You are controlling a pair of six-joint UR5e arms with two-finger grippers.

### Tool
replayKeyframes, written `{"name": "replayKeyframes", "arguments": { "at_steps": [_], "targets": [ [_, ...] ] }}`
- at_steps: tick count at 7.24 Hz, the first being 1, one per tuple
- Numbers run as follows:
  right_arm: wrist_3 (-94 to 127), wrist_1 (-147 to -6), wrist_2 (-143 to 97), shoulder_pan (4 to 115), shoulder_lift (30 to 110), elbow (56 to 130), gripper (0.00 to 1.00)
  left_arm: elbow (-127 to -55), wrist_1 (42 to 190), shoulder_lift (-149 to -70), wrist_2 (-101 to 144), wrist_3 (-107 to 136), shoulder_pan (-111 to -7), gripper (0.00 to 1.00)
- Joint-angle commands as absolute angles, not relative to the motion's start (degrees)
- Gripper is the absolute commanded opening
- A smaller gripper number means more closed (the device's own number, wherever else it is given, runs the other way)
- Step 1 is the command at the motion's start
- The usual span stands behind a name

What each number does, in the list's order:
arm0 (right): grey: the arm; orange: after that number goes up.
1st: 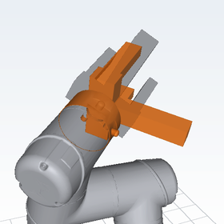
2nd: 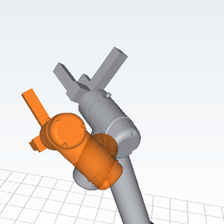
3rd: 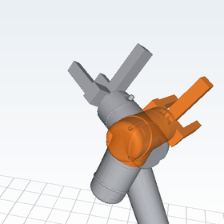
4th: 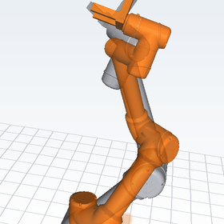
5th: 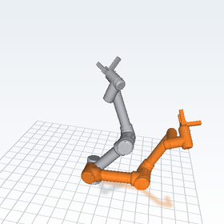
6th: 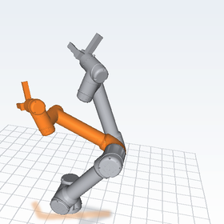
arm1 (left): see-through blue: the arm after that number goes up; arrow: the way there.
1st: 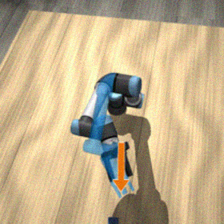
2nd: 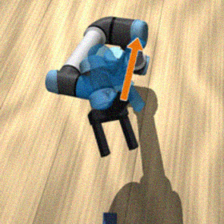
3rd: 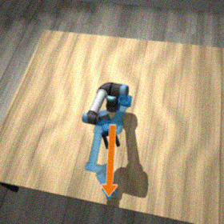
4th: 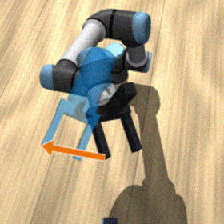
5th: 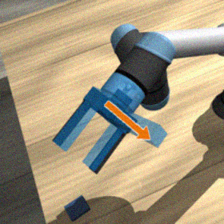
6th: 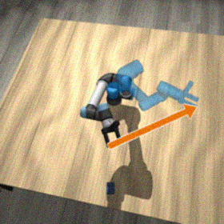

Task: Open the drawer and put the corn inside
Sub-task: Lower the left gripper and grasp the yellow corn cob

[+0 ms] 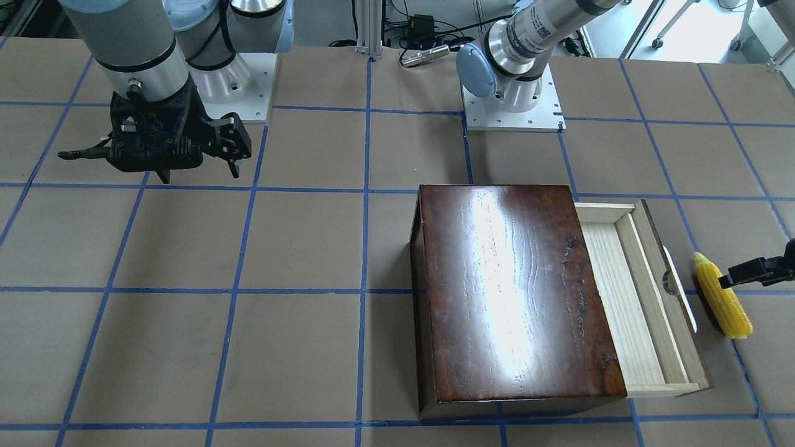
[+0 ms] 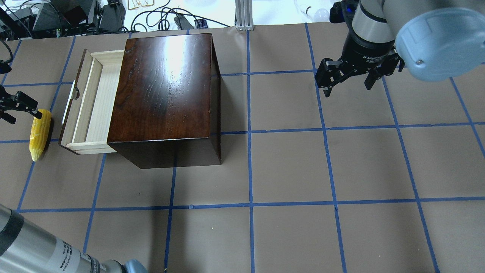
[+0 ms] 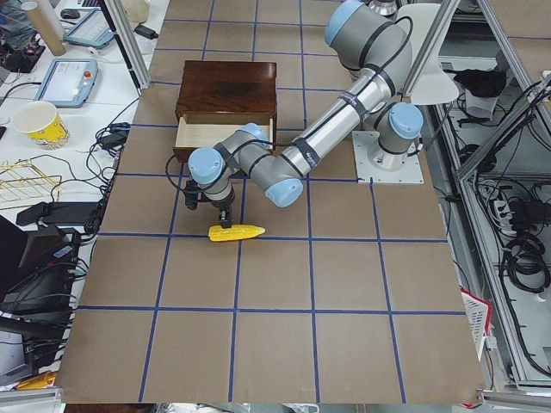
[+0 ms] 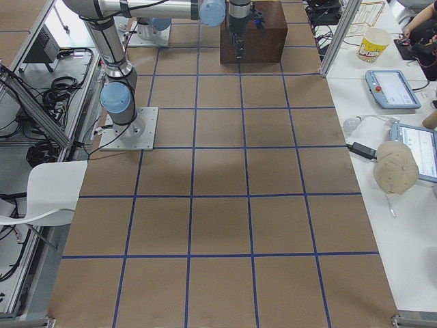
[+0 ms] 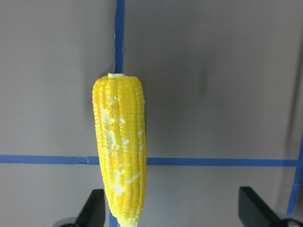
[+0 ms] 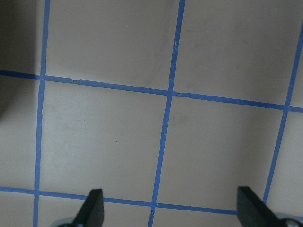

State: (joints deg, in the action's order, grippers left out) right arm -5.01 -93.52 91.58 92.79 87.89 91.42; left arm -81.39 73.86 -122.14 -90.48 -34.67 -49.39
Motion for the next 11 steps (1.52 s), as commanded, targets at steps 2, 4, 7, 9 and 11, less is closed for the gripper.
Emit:
{"name": "replayKeyframes", "arguments": {
  "at_steps": [2,4,7,9,11],
  "targets": [
    [-5.0,-93.5,91.6,92.9,87.9,91.4,1.00,-81.3,68.3,-126.6,-91.9,-34.0,-49.4,1.00],
    [-5.0,-93.5,91.6,92.9,87.9,91.5,1.00,-80.9,67.9,-128.1,-91.8,-33.8,-49.4,1.00],
    [-5.0,-93.5,91.6,92.7,87.9,91.4,1.00,-80.8,66.4,-129.3,-91.3,-33.9,-49.4,0.37],
    [-5.0,-93.5,91.6,92.9,87.9,91.4,1.00,-80.6,66.4,-129.0,-91.1,-34.1,-49.4,0.00],
    [-5.0,-93.5,91.6,92.9,87.9,91.4,1.00,-78.8,67.1,-127.5,-91.1,-34.5,-49.8,0.00]
  ]
}}
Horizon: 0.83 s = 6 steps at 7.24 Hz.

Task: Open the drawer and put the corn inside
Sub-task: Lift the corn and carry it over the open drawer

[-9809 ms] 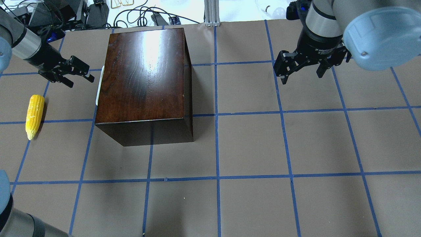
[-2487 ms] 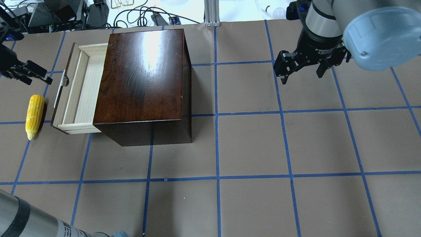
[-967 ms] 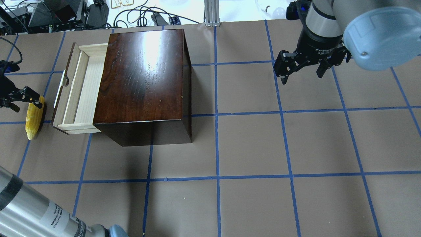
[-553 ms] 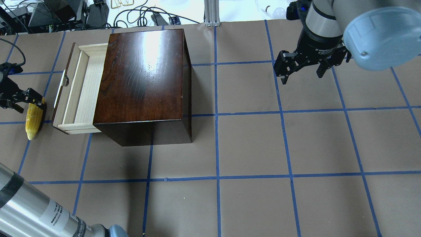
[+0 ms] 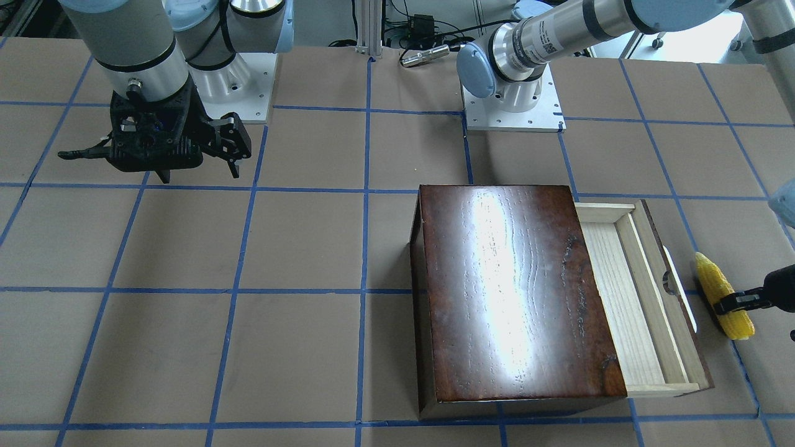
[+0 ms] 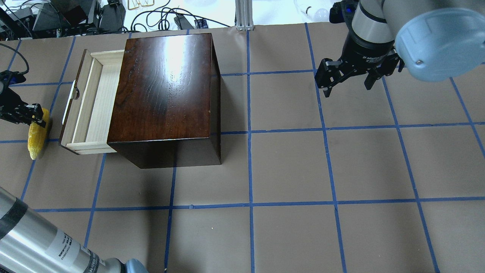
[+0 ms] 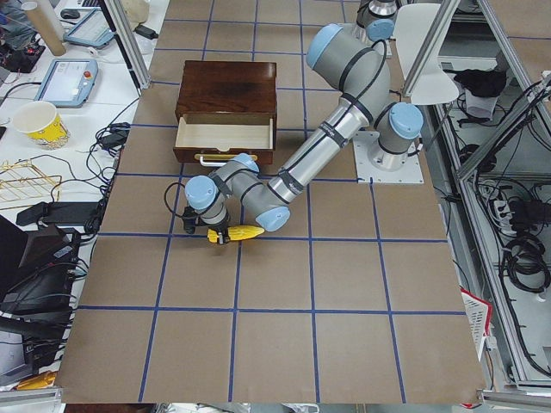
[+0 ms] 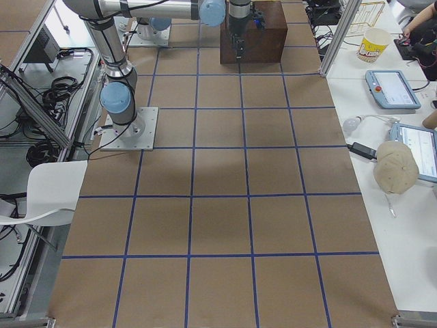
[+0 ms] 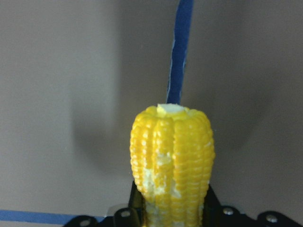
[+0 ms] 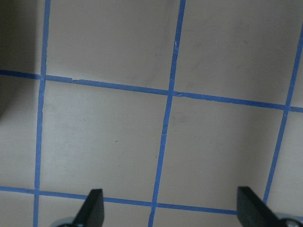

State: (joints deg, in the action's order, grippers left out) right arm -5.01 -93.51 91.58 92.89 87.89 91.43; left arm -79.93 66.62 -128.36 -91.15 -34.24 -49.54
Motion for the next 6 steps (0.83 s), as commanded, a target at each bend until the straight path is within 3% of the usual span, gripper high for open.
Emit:
{"name": "replayKeyframes", "arguments": {
  "at_steps": [1,3,6],
  "targets": [
    [-5.0,-93.6,91.6,92.9,87.9,91.4,1.00,-78.0,67.5,-126.6,-91.4,-34.7,-50.4,0.00],
    [-5.0,-93.5,91.6,92.7,87.9,91.4,1.00,-76.1,70.5,-123.2,-90.8,-35.3,-53.5,0.00],
    [-5.0,-93.5,91.6,92.9,87.9,91.4,1.00,-65.6,87.1,-117.7,-90.6,-35.4,-58.2,0.00]
  ]
}}
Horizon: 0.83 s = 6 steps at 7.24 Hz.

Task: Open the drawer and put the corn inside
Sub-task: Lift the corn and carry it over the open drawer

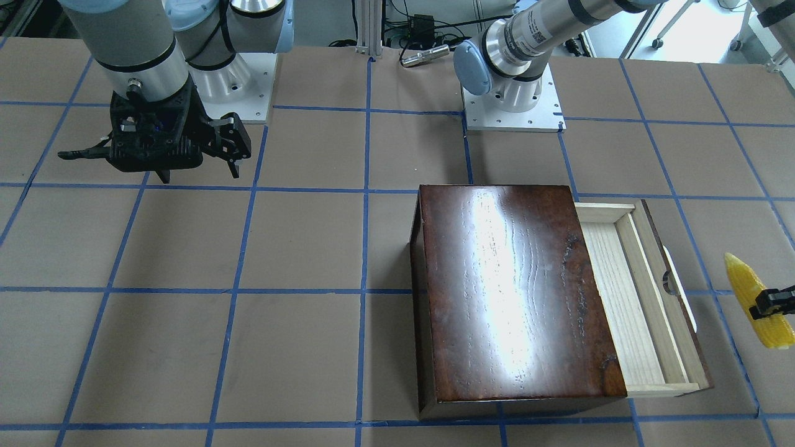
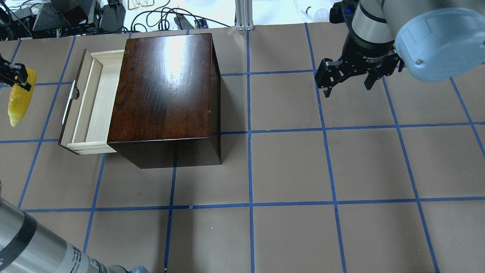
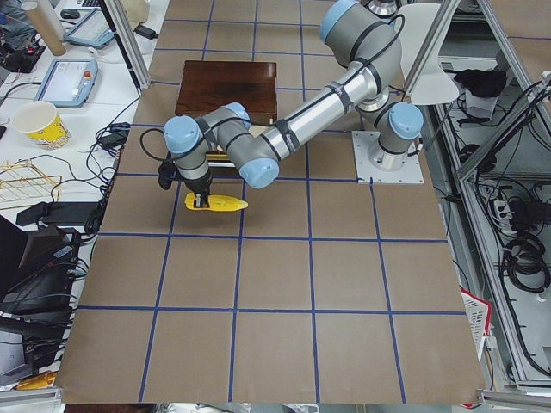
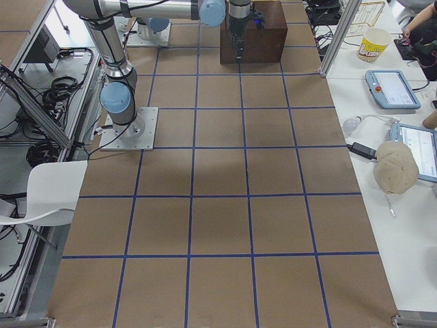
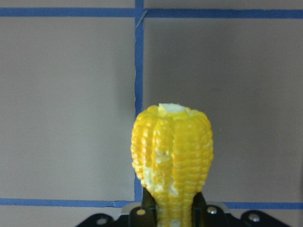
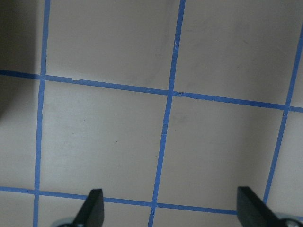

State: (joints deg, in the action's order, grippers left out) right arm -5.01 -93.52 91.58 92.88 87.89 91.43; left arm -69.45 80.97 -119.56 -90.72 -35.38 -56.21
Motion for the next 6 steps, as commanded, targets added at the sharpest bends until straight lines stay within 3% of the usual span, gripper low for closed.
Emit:
{"name": "replayKeyframes", "arguments": {
  "at_steps": [1,6],
  "targets": [
    [-5.0,-93.5,91.6,92.9,87.9,91.4,1.00,-65.1,87.6,-116.5,-90.5,-35.3,-60.5,0.00],
    [-5.0,-93.5,91.6,92.7,87.9,91.4,1.00,-65.7,90.2,-115.5,-89.9,-31.6,-71.6,0.00]
  ]
}}
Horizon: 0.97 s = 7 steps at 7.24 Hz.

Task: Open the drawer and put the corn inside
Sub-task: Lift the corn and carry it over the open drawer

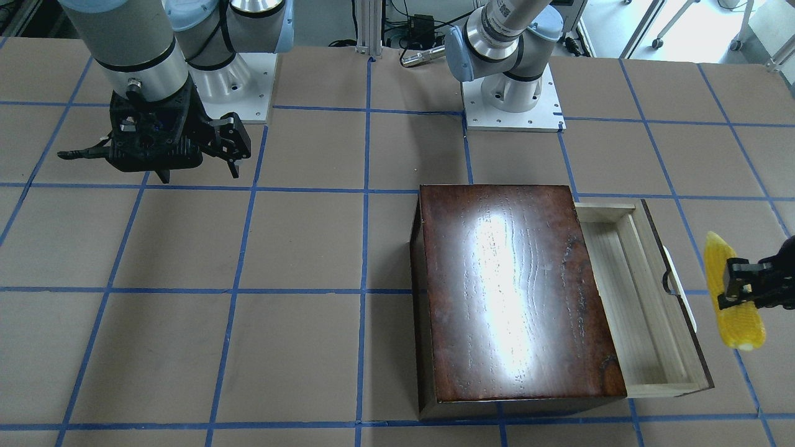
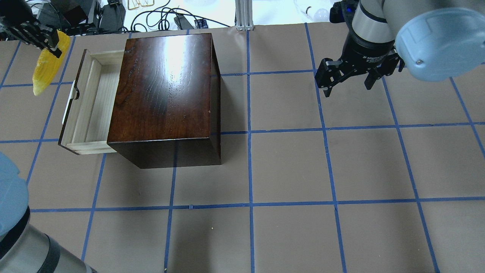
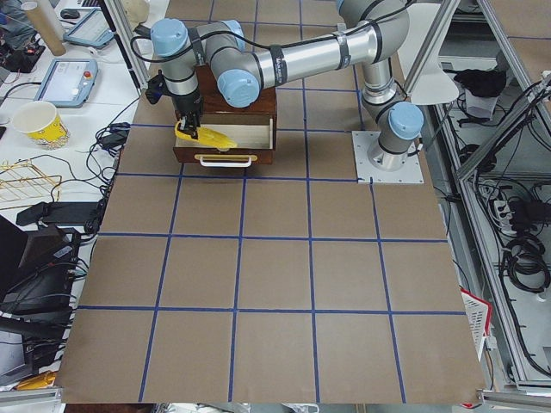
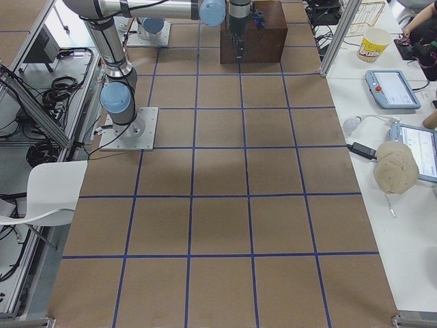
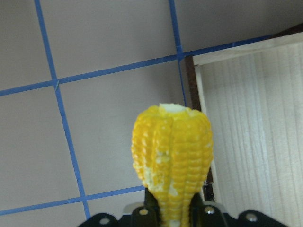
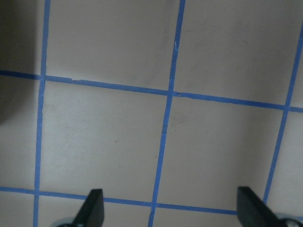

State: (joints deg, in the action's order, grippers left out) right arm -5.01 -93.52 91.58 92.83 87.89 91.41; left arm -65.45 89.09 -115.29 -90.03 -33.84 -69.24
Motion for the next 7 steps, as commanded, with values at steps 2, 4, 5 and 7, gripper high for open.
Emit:
{"name": "replayKeyframes", "arguments": {
  "at_steps": [2,4,5,7],
  "targets": [
    [-5.0,-93.5,91.6,92.9,87.9,91.4,1.00,-68.5,90.1,-116.4,-89.6,-26.4,-72.8,0.00],
    [-5.0,-93.5,91.6,92.9,87.9,91.4,1.00,-70.7,89.6,-116.4,-86.6,-23.6,-72.6,0.00],
    [-5.0,-93.5,91.6,92.9,87.9,91.4,1.00,-71.7,89.2,-116.7,-86.4,-23.6,-72.6,0.02],
    [-5.0,-93.5,91.6,92.7,87.9,91.4,1.00,-75.8,87.2,-116.9,-86.4,-22.2,-72.5,0.03]
  ]
}}
